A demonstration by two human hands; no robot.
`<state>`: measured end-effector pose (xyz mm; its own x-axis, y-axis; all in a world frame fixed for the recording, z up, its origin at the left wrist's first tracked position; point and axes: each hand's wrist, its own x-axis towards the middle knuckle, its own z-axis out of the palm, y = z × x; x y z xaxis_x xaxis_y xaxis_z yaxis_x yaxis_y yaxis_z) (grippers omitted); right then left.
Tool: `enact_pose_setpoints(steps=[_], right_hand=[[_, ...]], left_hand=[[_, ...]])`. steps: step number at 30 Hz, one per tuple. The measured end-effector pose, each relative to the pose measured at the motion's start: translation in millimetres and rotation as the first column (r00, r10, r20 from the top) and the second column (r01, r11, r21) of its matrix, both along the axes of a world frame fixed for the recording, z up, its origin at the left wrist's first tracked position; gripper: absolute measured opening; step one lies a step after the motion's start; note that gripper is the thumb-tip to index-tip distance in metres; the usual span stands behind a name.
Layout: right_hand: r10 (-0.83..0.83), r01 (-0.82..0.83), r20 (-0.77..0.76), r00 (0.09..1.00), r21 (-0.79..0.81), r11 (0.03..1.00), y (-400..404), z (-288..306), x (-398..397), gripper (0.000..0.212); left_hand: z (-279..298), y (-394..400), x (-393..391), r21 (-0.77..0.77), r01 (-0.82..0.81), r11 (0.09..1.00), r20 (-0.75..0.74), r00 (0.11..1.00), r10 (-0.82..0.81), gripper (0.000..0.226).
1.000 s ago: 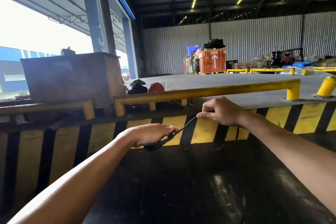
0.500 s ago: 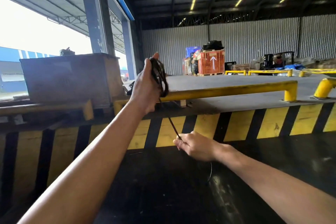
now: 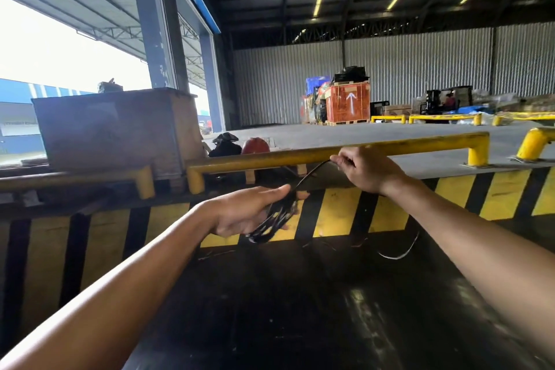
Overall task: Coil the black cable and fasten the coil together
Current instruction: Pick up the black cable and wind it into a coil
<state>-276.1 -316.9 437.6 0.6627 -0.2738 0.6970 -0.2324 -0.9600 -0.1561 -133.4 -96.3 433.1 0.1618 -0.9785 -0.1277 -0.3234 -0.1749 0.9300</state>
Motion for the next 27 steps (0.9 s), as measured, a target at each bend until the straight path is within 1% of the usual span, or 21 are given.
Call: enact_pose_setpoints(steps=[1, 3, 5, 6, 7, 9, 11, 12, 13, 14, 15, 16, 17, 18, 20, 22, 23, 24, 25, 26, 27], right_hand=[[-0.014, 0.015, -0.023, 1.000, 0.038, 0.999, 0.0, -10.2, 4.1, 0.039], [-0.012, 0.023, -0.107, 0.994, 0.106, 0.994, 9.2, -35.0, 10.4, 0.041], [0.048, -0.013, -0.229, 0.972, 0.151, 0.988, 28.3, -62.4, 15.7, 0.044], [0.105, -0.048, -0.289, 0.952, 0.197, 0.979, 41.0, -73.8, 16.3, 0.043], [0.167, -0.084, -0.344, 0.924, 0.245, 0.966, 54.0, -83.7, 15.9, 0.042], [0.266, -0.147, -0.417, 0.869, 0.297, 0.944, 74.8, -96.6, 12.3, 0.041], [0.303, -0.177, -0.447, 0.842, 0.302, 0.937, 86.6, -95.8, 3.8, 0.042], [0.302, -0.177, -0.453, 0.839, 0.298, 0.938, 86.5, -90.0, -1.9, 0.041], [0.286, -0.165, -0.456, 0.843, 0.285, 0.944, 82.0, -80.7, -7.7, 0.040], [0.255, -0.153, -0.448, 0.857, 0.252, 0.956, 74.9, -68.8, -13.4, 0.038], [0.216, -0.139, -0.424, 0.880, 0.204, 0.969, 66.0, -55.9, -19.2, 0.036], [0.182, -0.130, -0.387, 0.904, 0.155, 0.979, 55.7, -43.6, -23.8, 0.036], [0.161, -0.130, -0.345, 0.925, 0.112, 0.985, 46.5, -32.1, -27.2, 0.035], [0.143, -0.128, -0.312, 0.939, 0.071, 0.989, 37.8, -23.4, -28.5, 0.033], [0.096, -0.094, -0.261, 0.960, 0.019, 0.995, 24.0, -10.2, -26.8, 0.031], [0.024, -0.026, -0.183, 0.983, -0.007, 1.000, 12.8, -2.3, -21.7, 0.032], [-0.009, 0.009, -0.149, 0.989, -0.002, 1.000, 9.0, -1.7, -19.6, 0.033], [-0.025, 0.028, -0.129, 0.991, 0.023, 0.999, 6.1, -4.7, -16.9, 0.034], [-0.022, 0.030, -0.119, 0.993, 0.060, 0.998, 7.5, -11.4, -15.0, 0.036], [-0.005, 0.017, -0.123, 0.992, 0.098, 0.995, 13.8, -20.7, -13.5, 0.036], [0.025, -0.006, -0.145, 0.989, 0.135, 0.991, 24.4, -34.3, -11.1, 0.036]], left_hand=[[4.0, 0.2, -5.6, -0.036, 0.103, 0.994, -0.144, 0.984, -0.107, 0.043], [14.1, -2.0, -16.5, -0.169, 0.262, 0.950, -0.345, 0.887, -0.306, 0.051], [29.4, -5.5, -26.9, -0.366, 0.255, 0.895, -0.422, 0.812, -0.404, 0.052], [38.4, -6.4, -30.8, -0.459, 0.183, 0.869, -0.433, 0.808, -0.399, 0.050], [46.6, -6.9, -33.6, -0.538, 0.077, 0.839, -0.430, 0.831, -0.352, 0.047], [56.3, -9.0, -28.3, -0.630, -0.163, 0.759, -0.394, 0.909, -0.133, 0.043], [52.4, -11.8, -9.8, -0.636, -0.324, 0.700, -0.336, 0.933, 0.126, 0.044], [47.1, -12.0, 0.5, -0.616, -0.361, 0.700, -0.252, 0.932, 0.259, 0.044], [40.7, -9.8, 10.7, -0.586, -0.357, 0.727, -0.038, 0.909, 0.415, 0.043], [34.1, -5.6, 22.1, -0.519, -0.317, 0.794, 0.291, 0.808, 0.512, 0.039], [28.4, -0.3, 30.5, -0.420, -0.292, 0.860, 0.595, 0.627, 0.503, 0.037], [24.1, 4.6, 36.4, -0.317, -0.310, 0.896, 0.763, 0.477, 0.435, 0.040], [20.4, 9.2, 37.1, -0.228, -0.337, 0.914, 0.816, 0.446, 0.368, 0.046], [15.5, 11.5, 38.5, -0.154, -0.356, 0.922, 0.802, 0.500, 0.327, 0.050], [8.0, 12.9, 31.8, 0.036, -0.346, 0.937, 0.675, 0.700, 0.233, 0.053], [-1.1, 11.3, 21.9, 0.209, -0.184, 0.960, 0.376, 0.922, 0.095, 0.057], [-4.2, 10.9, 13.7, 0.239, -0.053, 0.969, 0.184, 0.983, 0.009, 0.052], [-4.9, 10.9, 6.5, 0.224, 0.097, 0.970, 0.006, 0.995, -0.101, 0.047], [-2.2, 11.4, -1.6, 0.153, 0.249, 0.956, -0.159, 0.961, -0.225, 0.046], [2.1, 10.2, -6.2, 0.041, 0.358, 0.933, -0.310, 0.892, -0.328, 0.049], [8.0, 7.2, -10.5, -0.075, 0.409, 0.910, -0.412, 0.818, -0.402, 0.052]])
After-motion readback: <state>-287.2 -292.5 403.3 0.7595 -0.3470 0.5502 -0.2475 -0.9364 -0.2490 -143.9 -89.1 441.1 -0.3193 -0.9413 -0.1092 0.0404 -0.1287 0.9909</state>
